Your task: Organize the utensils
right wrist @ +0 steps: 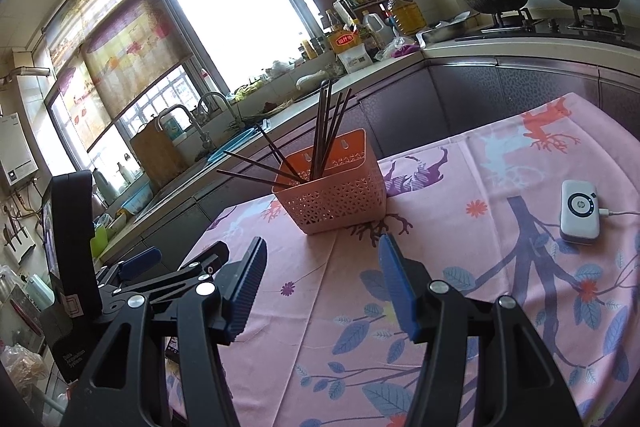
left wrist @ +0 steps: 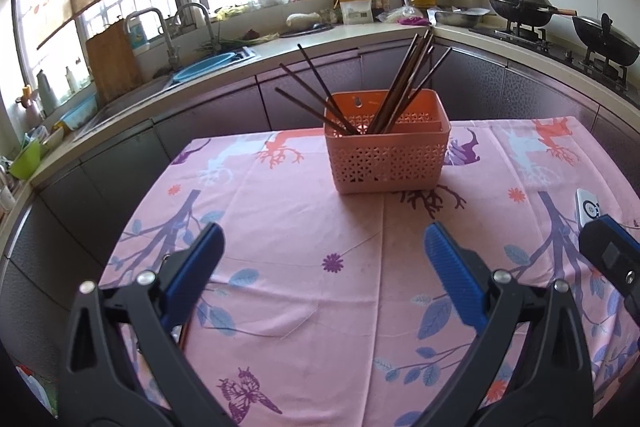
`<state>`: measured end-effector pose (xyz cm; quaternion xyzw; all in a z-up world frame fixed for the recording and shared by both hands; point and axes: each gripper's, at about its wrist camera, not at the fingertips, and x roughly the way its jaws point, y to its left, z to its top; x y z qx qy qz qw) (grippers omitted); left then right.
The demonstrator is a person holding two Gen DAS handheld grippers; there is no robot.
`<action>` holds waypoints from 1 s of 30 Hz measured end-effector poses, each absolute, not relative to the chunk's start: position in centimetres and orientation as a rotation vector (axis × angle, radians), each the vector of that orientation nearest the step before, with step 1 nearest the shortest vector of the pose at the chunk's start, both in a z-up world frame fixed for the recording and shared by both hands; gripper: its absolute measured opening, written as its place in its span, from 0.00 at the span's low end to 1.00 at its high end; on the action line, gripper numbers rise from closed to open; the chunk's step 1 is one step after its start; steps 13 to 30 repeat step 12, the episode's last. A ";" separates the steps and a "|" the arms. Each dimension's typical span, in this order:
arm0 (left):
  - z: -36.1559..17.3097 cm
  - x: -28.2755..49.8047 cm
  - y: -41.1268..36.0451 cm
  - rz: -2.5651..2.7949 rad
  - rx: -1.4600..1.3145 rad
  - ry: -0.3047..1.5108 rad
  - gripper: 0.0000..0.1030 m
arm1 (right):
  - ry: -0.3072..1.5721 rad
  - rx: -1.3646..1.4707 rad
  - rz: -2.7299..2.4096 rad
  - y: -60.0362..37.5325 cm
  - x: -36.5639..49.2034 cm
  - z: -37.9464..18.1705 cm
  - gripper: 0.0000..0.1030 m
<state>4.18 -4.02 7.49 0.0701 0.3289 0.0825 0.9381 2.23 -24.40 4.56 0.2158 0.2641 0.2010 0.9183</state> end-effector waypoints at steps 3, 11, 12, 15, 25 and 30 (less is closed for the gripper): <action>7.3 3.8 -4.0 0.162 0.152 0.673 0.94 | 0.536 0.437 0.408 -24.4 1.8 4.5 0.22; 6.6 3.6 -3.7 0.183 0.161 0.698 0.94 | 0.534 0.430 0.403 -24.5 1.4 4.4 0.22; 6.6 3.6 -3.7 0.184 0.159 0.701 0.94 | 0.535 0.430 0.402 -24.5 1.4 4.4 0.22; 6.6 3.6 -3.7 0.184 0.159 0.701 0.94 | 0.535 0.430 0.402 -24.5 1.4 4.4 0.22; 6.6 3.6 -3.7 0.184 0.159 0.701 0.94 | 0.535 0.430 0.402 -24.5 1.4 4.4 0.22; 6.6 3.6 -3.7 0.184 0.159 0.701 0.94 | 0.535 0.430 0.402 -24.5 1.4 4.4 0.22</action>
